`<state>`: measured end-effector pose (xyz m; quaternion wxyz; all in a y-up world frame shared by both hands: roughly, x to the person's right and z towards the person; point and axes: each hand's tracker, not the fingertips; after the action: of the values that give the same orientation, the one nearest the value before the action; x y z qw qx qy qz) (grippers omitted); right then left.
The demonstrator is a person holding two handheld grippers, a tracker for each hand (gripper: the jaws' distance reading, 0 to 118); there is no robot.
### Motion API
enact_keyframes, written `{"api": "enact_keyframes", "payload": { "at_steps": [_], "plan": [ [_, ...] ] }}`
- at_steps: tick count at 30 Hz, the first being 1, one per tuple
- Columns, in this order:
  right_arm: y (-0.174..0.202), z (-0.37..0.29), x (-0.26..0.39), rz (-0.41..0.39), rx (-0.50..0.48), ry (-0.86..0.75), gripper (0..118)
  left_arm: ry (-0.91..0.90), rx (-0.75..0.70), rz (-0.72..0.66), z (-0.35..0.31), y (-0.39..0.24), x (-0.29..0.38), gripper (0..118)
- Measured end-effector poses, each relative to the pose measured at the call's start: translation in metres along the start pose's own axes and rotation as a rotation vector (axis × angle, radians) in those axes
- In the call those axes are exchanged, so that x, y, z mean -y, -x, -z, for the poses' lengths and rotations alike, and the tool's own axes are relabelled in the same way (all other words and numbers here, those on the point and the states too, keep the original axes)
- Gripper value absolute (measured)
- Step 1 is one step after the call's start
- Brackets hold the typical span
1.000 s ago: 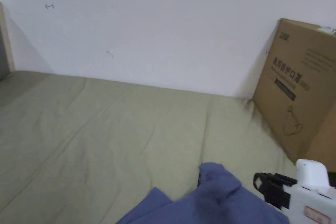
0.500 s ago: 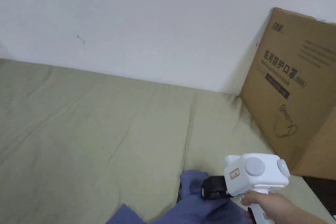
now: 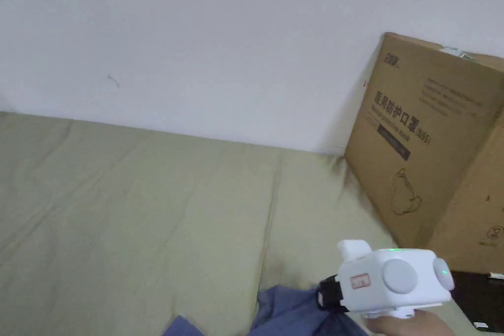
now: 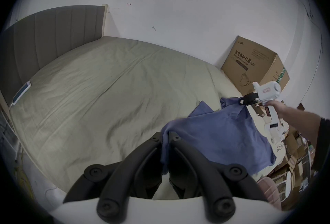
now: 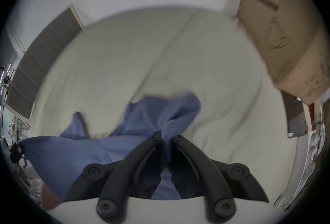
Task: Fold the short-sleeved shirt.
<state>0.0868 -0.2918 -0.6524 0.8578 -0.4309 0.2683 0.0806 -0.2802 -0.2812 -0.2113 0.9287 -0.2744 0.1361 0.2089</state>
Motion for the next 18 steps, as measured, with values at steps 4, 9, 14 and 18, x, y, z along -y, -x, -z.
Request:
{"api": "enact_keyframes", "payload": {
  "at_steps": [4,9,14,18],
  "plan": [
    [-0.009,-0.108,0.026,0.08,-0.003,-0.158,8,-0.037,0.03,0.035,-0.018,-0.005,-0.014,5],
    [-0.02,-0.23,0.039,0.1,0.028,-0.343,8,-0.116,0.074,0.198,-0.045,-0.023,-0.062,5],
    [-0.014,-0.321,0.029,0.143,0.061,-0.452,8,-0.181,0.054,0.291,-0.067,-0.05,-0.129,5],
    [-0.014,-0.366,0.001,0.101,0.109,-0.533,8,-0.213,0.041,0.34,-0.076,-0.071,-0.183,5]
  ]
}}
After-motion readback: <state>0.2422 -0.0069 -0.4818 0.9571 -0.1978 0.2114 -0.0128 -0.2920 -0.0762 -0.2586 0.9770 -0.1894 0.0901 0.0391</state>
